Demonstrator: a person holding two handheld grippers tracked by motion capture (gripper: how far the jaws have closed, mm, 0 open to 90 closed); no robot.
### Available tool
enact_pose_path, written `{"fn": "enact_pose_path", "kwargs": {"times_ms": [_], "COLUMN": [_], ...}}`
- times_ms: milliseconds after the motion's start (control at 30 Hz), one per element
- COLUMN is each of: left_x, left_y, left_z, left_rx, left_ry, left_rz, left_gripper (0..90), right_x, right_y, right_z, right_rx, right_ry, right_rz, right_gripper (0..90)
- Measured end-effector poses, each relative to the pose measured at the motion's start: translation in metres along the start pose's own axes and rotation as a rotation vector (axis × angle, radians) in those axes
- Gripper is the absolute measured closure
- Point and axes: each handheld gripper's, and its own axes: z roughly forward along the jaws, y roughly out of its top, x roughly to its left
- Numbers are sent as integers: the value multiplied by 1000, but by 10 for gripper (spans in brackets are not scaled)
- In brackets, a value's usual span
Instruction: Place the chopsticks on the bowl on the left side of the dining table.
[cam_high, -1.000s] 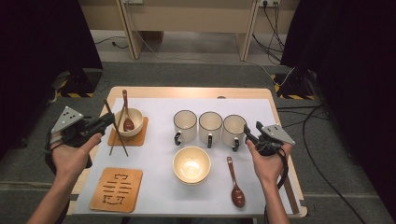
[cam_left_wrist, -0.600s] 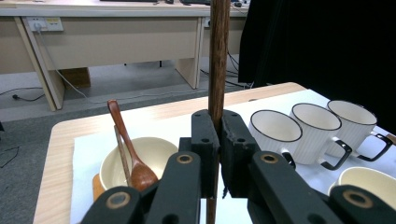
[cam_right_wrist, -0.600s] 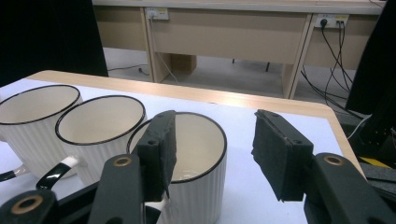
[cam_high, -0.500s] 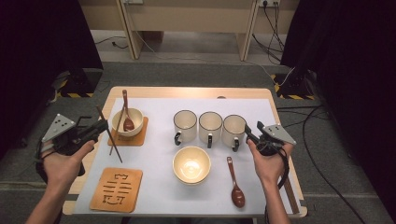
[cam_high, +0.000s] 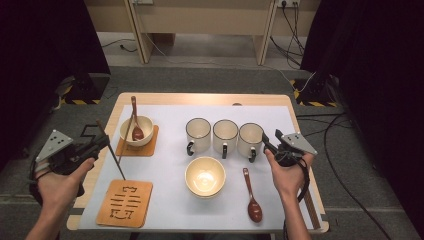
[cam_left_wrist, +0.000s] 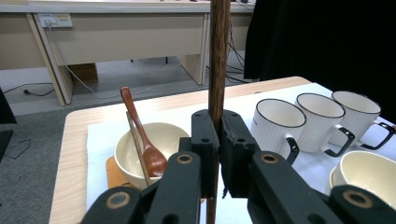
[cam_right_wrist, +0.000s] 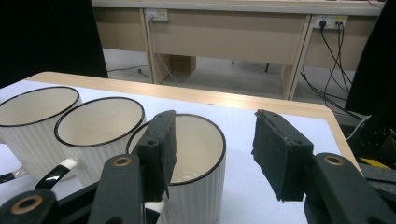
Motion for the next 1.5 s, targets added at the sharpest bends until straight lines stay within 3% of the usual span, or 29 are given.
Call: {"fn": "enact_pose_path", "kwargs": {"times_ms": [433, 800, 1167, 1500], "left_x": [13, 28, 42, 53], "left_y": [-4, -2, 6, 15], "left_z": [-10, -2, 24, 62], "left_rx": [10, 21, 41, 85], "left_ry": [51, 102, 119, 140], "left_rz": [6, 30, 37, 67], "left_gripper": [839, 839, 839, 839], "right_x": [-1, -1, -1, -2], "right_y": [-1, -1, -1, -1], "right_z": [1, 0, 0, 0], "right_rx": [-2, -1, -4, 0], "right_ry": [0, 3, 0, 1], "right_rz": [3, 9, 7, 9], "right_gripper": [494, 494, 496, 496]}}
